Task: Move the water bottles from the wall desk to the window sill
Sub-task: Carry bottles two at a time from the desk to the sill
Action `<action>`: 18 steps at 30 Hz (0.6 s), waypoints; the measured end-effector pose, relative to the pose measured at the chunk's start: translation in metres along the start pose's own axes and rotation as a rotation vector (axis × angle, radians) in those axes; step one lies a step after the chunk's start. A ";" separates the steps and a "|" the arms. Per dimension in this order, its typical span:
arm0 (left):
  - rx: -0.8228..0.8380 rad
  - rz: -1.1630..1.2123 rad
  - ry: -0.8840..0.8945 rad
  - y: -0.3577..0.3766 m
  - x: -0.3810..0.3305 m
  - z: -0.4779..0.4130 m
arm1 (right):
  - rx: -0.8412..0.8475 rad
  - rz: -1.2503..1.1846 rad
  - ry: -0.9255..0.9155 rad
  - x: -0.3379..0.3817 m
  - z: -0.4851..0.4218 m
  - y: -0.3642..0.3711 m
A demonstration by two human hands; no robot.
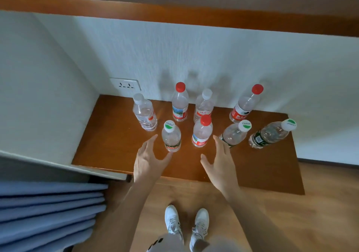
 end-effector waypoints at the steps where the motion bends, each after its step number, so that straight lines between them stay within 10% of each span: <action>1: 0.001 0.036 0.009 0.005 0.002 -0.005 | 0.006 -0.013 0.013 0.001 -0.005 0.004; 11: -0.132 0.222 0.175 0.042 -0.003 -0.042 | 0.001 -0.434 0.116 -0.003 -0.054 0.050; 18: -0.080 0.355 -0.013 0.057 0.009 -0.060 | -0.093 -0.557 0.135 0.014 -0.071 0.053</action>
Point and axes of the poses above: each hand's wrist, its own z-axis away from the middle knuckle, its own y-axis out of the palm, x = y × z, the point moved 7 cm from there along -z, towards the middle knuckle, and after that the axes turned 14 degrees about y, right-handed, at the moved point
